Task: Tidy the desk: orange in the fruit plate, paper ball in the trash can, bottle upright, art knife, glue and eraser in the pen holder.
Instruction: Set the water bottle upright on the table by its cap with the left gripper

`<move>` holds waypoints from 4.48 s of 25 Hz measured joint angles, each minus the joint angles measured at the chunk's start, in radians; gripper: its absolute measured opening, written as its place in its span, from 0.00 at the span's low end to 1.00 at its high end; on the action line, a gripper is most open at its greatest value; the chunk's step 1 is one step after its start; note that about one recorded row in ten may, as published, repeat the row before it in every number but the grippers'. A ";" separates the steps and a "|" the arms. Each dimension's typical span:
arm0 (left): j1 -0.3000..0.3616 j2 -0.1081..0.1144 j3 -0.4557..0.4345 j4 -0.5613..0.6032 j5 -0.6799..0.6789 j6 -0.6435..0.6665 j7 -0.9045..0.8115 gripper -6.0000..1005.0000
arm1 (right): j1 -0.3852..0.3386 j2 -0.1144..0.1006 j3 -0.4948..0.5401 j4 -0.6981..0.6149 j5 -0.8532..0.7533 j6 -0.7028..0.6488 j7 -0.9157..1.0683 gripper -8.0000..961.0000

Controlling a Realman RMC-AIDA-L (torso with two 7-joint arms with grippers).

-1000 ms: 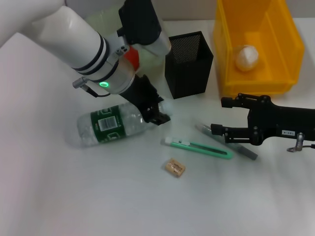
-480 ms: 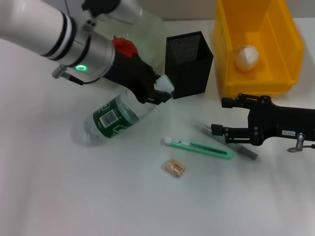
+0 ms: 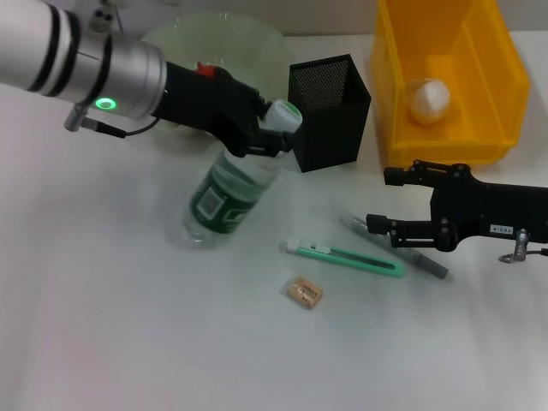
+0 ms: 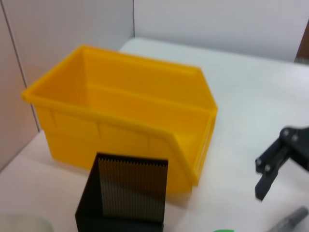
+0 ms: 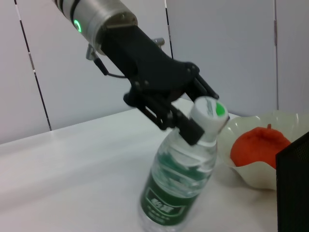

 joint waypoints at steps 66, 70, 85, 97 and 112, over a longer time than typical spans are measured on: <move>0.213 -0.001 -0.257 -0.549 -0.744 0.106 0.844 0.50 | 0.001 0.003 -0.002 0.002 0.000 -0.005 -0.004 0.85; 0.214 -0.001 -0.257 -0.554 -0.744 0.108 0.844 0.50 | 0.000 0.003 -0.002 0.002 0.000 -0.005 -0.005 0.85; 0.215 0.000 -0.262 -0.556 -0.744 0.118 0.846 0.51 | -0.003 0.003 -0.002 0.002 0.000 -0.005 -0.012 0.85; 0.274 0.005 -0.386 -0.557 -0.745 0.107 0.896 0.52 | -0.007 0.003 -0.002 0.002 0.000 -0.008 -0.014 0.85; 0.265 -0.001 -0.512 -0.650 -0.745 -0.007 1.037 0.53 | -0.008 0.003 -0.001 0.002 0.000 -0.020 -0.014 0.85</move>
